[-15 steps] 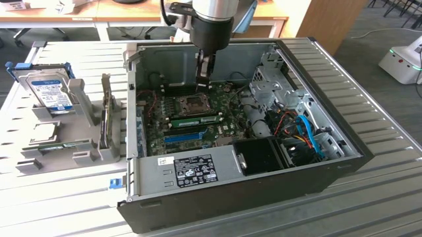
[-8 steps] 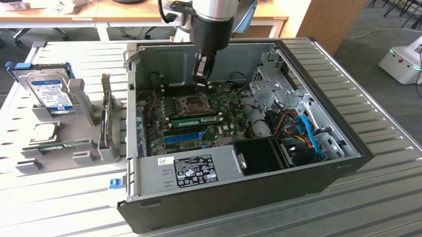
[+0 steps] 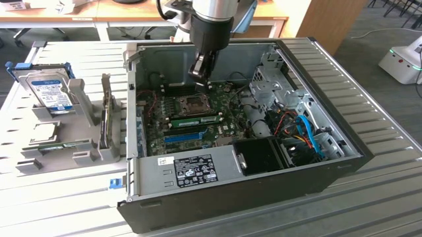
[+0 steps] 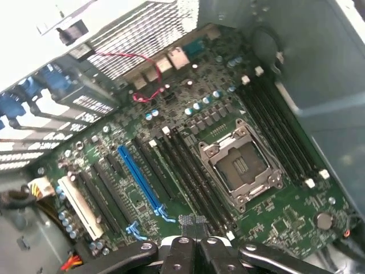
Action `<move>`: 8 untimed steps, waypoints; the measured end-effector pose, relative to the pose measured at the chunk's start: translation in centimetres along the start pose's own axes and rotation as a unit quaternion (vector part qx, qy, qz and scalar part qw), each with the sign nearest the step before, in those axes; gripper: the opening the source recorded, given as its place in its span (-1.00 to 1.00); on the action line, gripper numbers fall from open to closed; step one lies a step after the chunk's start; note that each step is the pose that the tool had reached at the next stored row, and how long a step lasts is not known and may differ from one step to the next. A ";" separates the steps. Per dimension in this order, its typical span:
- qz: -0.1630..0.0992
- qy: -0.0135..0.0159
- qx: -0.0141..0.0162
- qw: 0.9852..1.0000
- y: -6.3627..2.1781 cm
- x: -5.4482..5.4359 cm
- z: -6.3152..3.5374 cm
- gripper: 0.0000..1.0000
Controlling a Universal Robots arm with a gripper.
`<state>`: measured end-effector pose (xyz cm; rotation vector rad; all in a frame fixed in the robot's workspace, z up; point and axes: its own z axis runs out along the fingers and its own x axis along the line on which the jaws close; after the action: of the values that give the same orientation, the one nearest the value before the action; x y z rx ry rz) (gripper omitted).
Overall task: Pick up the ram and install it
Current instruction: 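Press down the ram until it locks into place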
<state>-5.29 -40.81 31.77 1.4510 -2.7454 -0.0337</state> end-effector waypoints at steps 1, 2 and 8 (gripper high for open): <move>0.008 0.000 0.000 1.000 0.00 0.0 0.00 -0.79; 0.016 -0.001 0.000 1.000 0.00 0.0 0.00 -0.79; 0.063 -0.002 -0.001 0.998 0.00 0.0 0.00 -0.79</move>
<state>-5.29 -40.81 31.78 1.2750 -2.8330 -0.0372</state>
